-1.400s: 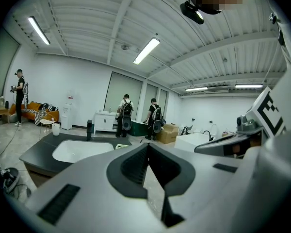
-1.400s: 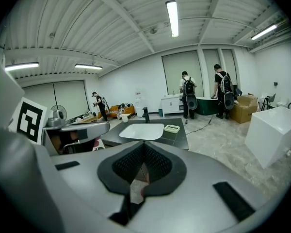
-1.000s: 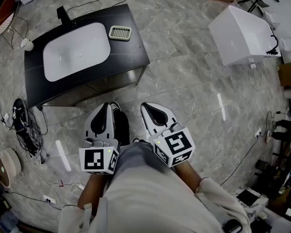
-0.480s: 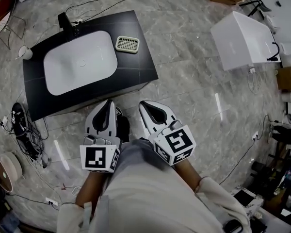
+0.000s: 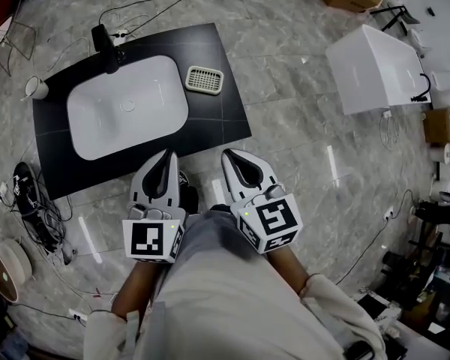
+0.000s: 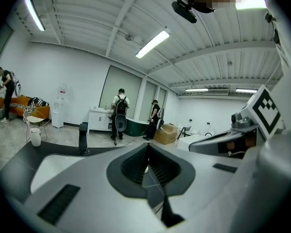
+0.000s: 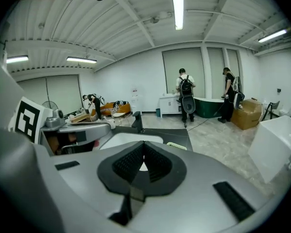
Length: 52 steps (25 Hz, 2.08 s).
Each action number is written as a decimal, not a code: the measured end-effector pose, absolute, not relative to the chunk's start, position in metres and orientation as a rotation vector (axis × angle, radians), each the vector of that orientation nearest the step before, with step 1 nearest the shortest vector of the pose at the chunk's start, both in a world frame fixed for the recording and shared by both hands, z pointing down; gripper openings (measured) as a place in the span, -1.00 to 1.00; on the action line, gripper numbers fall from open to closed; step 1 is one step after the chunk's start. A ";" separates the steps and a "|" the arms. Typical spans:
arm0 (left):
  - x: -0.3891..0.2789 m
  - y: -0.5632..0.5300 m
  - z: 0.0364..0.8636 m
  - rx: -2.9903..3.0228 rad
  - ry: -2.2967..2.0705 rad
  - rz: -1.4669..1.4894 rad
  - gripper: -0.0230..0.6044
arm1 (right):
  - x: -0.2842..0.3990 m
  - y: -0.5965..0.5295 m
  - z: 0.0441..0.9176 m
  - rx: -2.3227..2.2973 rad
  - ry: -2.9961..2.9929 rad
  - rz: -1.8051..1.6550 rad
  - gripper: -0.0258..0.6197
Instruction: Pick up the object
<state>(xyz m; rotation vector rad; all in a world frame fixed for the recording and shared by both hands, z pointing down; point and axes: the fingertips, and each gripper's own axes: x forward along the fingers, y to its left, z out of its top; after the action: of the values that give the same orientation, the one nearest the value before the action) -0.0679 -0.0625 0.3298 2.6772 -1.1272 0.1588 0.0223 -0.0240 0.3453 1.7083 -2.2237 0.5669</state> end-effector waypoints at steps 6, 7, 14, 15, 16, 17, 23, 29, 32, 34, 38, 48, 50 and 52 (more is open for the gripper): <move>-0.068 -0.078 0.329 2.694 -1.099 0.164 -0.92 | 0.020 -0.041 0.344 1.669 -2.271 0.561 -0.89; -0.067 -0.080 0.329 2.696 -1.096 0.167 -0.92 | 0.020 -0.044 0.344 1.664 -2.275 0.561 -0.89; -0.059 -0.091 0.339 2.683 -1.083 0.218 -0.92 | 0.028 -0.060 0.349 1.643 -2.280 0.549 -0.89; -0.057 -0.091 0.339 2.680 -1.081 0.228 -0.92 | 0.030 -0.063 0.349 1.634 -2.280 0.545 -0.89; -0.054 -0.092 0.339 2.678 -1.080 0.235 -0.92 | 0.033 -0.065 0.350 1.627 -2.281 0.543 -0.89; -0.052 -0.094 0.338 2.676 -1.080 0.239 -0.92 | 0.035 -0.069 0.350 1.619 -2.282 0.544 -0.89; -0.042 -0.111 0.340 2.653 -1.138 0.228 -0.92 | 0.048 -0.091 0.360 1.552 -2.289 0.544 -0.89; -0.027 -0.127 0.342 2.621 -1.169 0.223 -0.92 | 0.060 -0.109 0.375 1.483 -2.288 0.582 -0.88; -0.025 -0.134 0.344 2.602 -1.186 0.225 -0.92 | 0.059 -0.116 0.385 1.420 -2.303 0.642 -0.88; -0.024 -0.139 0.346 2.594 -1.197 0.232 -0.92 | 0.059 -0.121 0.392 1.391 -2.312 0.672 -0.88; -0.017 -0.143 0.349 2.591 -1.191 0.239 -0.92 | 0.060 -0.129 0.403 1.331 -2.311 0.670 -0.88; -0.008 -0.148 0.360 2.580 -1.171 0.283 -0.92 | 0.064 -0.153 0.424 1.256 -2.293 0.636 -0.88; -0.008 -0.150 0.362 2.571 -1.169 0.295 -0.92 | 0.065 -0.156 0.429 1.246 -2.283 0.630 -0.88; -0.008 -0.152 0.364 2.564 -1.171 0.300 -0.92 | 0.067 -0.159 0.433 1.234 -2.271 0.622 -0.88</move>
<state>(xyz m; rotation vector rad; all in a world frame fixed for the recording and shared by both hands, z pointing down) -0.0078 -0.1520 0.3638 2.5645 -1.1710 0.2997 0.0666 -0.1594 0.4334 1.2335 -2.2710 0.6224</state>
